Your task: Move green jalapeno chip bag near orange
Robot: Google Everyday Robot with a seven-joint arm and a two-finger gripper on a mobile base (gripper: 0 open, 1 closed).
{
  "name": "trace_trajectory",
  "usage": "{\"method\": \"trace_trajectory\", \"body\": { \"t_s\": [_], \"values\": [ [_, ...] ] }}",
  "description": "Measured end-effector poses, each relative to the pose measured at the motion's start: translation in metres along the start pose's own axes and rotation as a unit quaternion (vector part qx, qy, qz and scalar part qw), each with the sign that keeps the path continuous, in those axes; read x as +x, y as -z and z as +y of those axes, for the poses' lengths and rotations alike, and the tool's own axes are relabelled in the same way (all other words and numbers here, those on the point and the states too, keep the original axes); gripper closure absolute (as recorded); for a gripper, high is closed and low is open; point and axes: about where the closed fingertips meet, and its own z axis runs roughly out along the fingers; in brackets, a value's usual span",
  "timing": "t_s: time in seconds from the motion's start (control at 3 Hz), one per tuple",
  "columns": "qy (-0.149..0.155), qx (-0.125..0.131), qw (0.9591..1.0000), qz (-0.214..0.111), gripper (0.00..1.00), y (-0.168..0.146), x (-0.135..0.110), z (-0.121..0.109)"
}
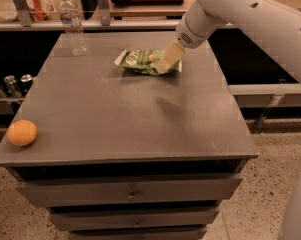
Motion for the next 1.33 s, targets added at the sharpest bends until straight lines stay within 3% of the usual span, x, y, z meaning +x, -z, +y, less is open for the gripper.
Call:
{"method": "trace_trajectory", "body": {
  "t_s": [0.33,0.67,1.33],
  "values": [
    [-0.007,-0.012,0.9999,0.005,0.0,-0.025,-0.008,0.003],
    [-0.011,-0.029,0.9995,0.008,0.15,-0.043,-0.014,0.012],
    [-0.016,-0.058,0.9982,0.004,0.61,-0.063,-0.015,0.027]
  ]
}}
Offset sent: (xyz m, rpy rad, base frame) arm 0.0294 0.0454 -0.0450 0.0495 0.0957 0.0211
